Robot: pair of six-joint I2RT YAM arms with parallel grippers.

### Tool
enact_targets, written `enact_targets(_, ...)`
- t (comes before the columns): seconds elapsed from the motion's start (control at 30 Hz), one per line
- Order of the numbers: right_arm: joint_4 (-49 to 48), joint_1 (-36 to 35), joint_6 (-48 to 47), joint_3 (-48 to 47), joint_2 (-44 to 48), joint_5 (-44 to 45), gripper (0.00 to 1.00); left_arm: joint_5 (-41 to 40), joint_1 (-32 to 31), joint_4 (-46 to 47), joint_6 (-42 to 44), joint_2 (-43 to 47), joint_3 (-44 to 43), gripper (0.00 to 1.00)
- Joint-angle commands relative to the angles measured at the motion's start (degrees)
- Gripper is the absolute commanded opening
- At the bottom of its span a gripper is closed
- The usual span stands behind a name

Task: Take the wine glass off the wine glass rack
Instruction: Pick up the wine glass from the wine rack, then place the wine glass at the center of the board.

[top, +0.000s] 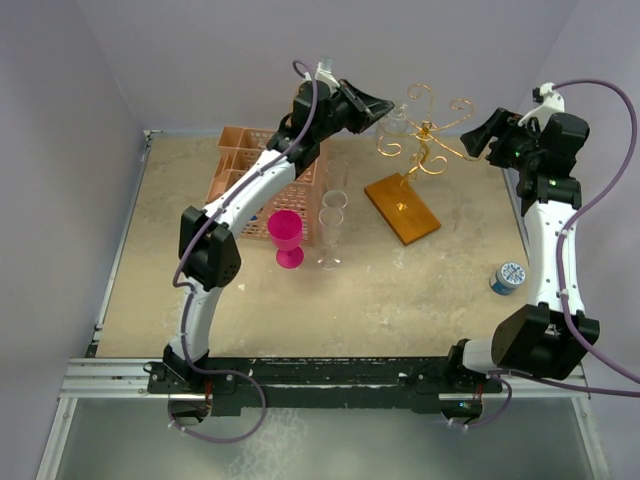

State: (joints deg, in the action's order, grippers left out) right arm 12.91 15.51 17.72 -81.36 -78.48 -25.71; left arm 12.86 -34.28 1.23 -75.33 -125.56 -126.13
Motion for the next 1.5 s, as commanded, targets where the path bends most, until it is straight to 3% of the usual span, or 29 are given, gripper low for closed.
enact_targets(0.0, -4.1, 0.1, 1.9, -0.5, 2.2, -1.1, 0.80, 3.0, 0.1, 7.4, 1.3, 7.9, 1.7, 0.00)
enact_targets(0.57, -1.9, 0.1, 0.4, -3.1, 3.7, 0.8, 0.86, 8.1, 4.1, 12.6, -1.9, 21.2, 18.2, 0.00)
enact_targets(0.83, -1.1, 0.1, -0.1, -4.0, 3.9, 0.6, 0.87, 9.9, 5.7, 11.6, -1.7, 25.7, 20.9, 0.00)
enact_targets(0.93, 1.4, 0.1, -2.1, -6.8, 3.8, 2.5, 0.87, 10.7, 6.7, 12.4, -2.4, 28.4, 22.5, 0.00)
enact_targets(1.2, 3.4, -3.6, 0.1, -18.8, 3.7, -5.1, 0.90, 13.2, 9.3, 20.9, -10.0, 36.6, 26.6, 0.00)
enact_targets(1.27, 0.1, -7.7, 3.9, -19.6, 3.7, -8.4, 0.91, 13.6, 9.3, 24.9, -13.7, 37.8, 27.3, 0.00)
enact_targets(1.33, -9.1, -13.0, 9.9, -17.5, 4.4, -14.5, 0.91, 13.4, 9.3, 28.1, -16.8, 38.9, 27.6, 0.00)
enact_targets(1.47, -38.5, -19.5, 29.8, -5.7, 7.6, -23.5, 0.92, 12.9, 9.3, 33.1, -22.5, 40.8, 28.3, 0.00)
